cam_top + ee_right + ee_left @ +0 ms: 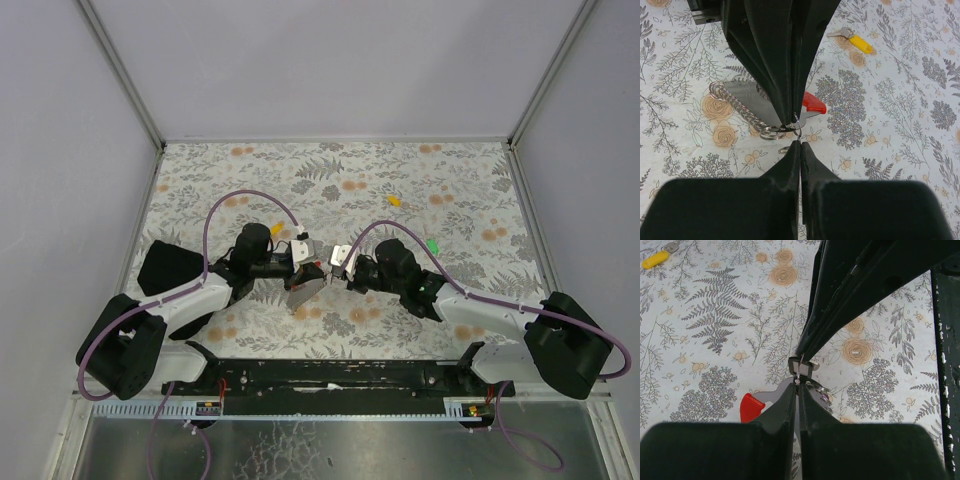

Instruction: Put the keys on the keyring

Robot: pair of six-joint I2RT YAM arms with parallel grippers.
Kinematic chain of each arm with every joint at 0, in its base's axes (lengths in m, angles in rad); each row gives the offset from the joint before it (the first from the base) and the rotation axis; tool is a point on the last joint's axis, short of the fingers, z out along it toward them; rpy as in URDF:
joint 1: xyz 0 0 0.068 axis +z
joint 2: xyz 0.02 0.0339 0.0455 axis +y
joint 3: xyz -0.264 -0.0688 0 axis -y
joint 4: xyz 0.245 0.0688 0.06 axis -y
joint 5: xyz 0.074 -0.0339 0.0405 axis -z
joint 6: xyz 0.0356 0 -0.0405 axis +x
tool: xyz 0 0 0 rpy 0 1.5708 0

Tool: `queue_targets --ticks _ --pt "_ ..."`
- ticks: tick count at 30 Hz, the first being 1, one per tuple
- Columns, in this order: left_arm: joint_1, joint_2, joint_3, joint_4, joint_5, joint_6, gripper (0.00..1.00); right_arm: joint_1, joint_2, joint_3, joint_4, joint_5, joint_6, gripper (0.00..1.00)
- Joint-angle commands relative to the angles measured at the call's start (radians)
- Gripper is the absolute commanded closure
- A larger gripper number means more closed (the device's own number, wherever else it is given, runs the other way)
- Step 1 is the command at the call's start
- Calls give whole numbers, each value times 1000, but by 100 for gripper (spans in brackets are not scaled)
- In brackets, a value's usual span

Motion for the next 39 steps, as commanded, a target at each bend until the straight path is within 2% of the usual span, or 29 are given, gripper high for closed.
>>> queue_targets --ticks 1,39 --pt "-5 -11 15 60 16 4 100 3 -15 15 61 16 12 100" --pt "-5 -11 15 65 39 4 100 3 -5 2 128 102 84 100"
